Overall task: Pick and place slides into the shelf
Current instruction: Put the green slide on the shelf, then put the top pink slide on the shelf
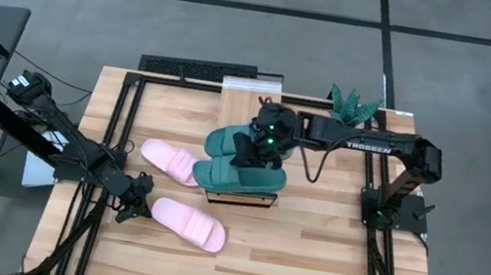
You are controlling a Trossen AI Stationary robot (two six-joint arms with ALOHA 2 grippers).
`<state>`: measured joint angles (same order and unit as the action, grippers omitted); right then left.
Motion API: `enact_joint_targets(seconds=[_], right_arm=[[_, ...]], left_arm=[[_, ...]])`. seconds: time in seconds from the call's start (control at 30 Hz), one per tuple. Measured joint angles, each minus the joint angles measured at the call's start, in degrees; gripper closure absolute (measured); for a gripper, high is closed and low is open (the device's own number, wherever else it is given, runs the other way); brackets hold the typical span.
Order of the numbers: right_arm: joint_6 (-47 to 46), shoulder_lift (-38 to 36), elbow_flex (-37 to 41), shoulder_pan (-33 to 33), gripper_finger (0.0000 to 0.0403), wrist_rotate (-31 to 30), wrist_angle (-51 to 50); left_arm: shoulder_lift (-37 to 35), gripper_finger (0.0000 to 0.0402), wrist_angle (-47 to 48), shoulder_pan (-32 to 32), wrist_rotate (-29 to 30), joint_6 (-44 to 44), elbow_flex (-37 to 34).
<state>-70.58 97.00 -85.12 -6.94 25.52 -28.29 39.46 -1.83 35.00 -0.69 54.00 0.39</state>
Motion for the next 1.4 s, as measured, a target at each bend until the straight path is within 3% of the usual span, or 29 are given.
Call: enact_joint_targets(seconds=[0.17, 0.47, 0.7, 0.87, 1.1, 1.4], right_arm=[[0.66, -0.38, 0.01, -0.02, 0.0257, 0.65, -2.94], [3.52, -1.87, 0.12, -0.58, 0.0198, 7.67, -5.08], [9.31, -8.21, 0.02, -3.48, 0.0193, 6.39, -6.18], [19.37, -15.2, 0.04, -5.87, 0.0201, 5.1, -5.52], [38.8, -27.01, 0.04, -4.02, 0.0213, -7.11, -5.09], [62.99, -37.85, 0.04, 7.61, 0.0223, -25.56, -5.68]], left_arm=[[0.0, 0.0401, 0.0, 0.0, 0.0, 0.0, 0.02], [0.0, 0.0401, 0.0, 0.0, 0.0, 0.0, -0.01], [0.0, 0.0401, 0.0, 0.0, 0.0, 0.0, 0.01], [0.02, 0.0401, 0.0, 0.0, 0.0, 0.0, 0.01], [0.01, 0.0401, 0.0, 0.0, 0.0, -0.01, 0.01], [0.0, 0.0401, 0.0, 0.0, 0.0, 0.0, 0.02]])
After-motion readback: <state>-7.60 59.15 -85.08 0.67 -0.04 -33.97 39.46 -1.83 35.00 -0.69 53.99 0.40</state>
